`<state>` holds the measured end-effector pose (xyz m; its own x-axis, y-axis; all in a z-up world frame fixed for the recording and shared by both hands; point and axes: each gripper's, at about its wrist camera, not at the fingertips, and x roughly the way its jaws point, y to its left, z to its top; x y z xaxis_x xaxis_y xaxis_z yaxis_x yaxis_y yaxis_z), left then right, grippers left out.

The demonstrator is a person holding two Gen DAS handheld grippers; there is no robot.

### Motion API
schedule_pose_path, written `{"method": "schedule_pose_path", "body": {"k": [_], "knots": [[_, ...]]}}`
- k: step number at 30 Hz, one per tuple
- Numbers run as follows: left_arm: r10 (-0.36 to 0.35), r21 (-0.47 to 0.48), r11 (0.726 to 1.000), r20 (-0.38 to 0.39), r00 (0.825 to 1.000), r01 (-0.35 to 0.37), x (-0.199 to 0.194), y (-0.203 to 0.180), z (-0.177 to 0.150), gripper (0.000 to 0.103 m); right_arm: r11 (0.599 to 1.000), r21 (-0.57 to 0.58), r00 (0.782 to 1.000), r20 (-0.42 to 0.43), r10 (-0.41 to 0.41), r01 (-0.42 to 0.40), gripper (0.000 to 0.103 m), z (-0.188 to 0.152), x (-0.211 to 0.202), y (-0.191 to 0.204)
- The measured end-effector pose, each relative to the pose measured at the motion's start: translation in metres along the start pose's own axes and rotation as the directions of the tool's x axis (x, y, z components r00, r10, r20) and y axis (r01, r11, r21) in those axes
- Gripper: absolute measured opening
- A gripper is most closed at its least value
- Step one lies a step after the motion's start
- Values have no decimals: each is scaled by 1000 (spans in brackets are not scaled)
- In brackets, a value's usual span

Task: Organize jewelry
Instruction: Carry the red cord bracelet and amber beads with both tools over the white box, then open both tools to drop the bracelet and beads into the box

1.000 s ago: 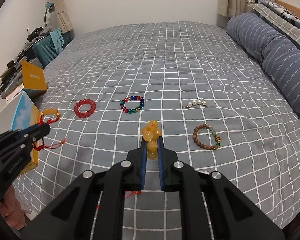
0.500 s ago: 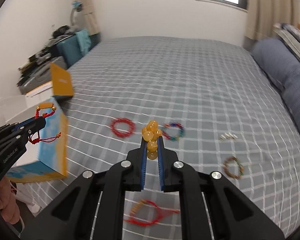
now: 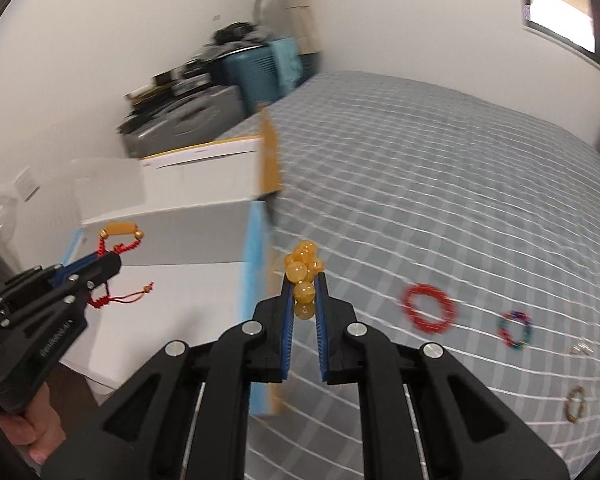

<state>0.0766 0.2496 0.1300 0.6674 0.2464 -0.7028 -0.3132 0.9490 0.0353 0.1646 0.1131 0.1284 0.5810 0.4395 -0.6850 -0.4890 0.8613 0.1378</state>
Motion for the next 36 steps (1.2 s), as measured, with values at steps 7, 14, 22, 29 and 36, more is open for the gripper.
{"method": "schedule_pose_path", "body": {"k": [7, 14, 22, 29, 36], "knots": [[83, -91, 992, -49, 995, -87, 13, 74, -17, 9, 991, -81, 993, -72, 98, -104, 9, 0, 39, 77], [120, -135, 982, -109, 987, -135, 28, 114, -34, 9, 984, -114, 983, -136, 119, -135, 9, -9, 74, 123], [113, -145, 980, -175, 978, -139, 44, 128, -48, 9, 988, -111, 974, -213, 77, -103, 9, -21, 103, 134], [99, -146, 981, -201, 975, -130, 52, 126, -50, 9, 990, -107, 968, -243, 59, -88, 9, -26, 113, 134], [92, -151, 981, -210, 973, -125, 52, 128, -51, 13, 991, -106, 965, -257, 51, -81, 9, -27, 117, 136]]}}
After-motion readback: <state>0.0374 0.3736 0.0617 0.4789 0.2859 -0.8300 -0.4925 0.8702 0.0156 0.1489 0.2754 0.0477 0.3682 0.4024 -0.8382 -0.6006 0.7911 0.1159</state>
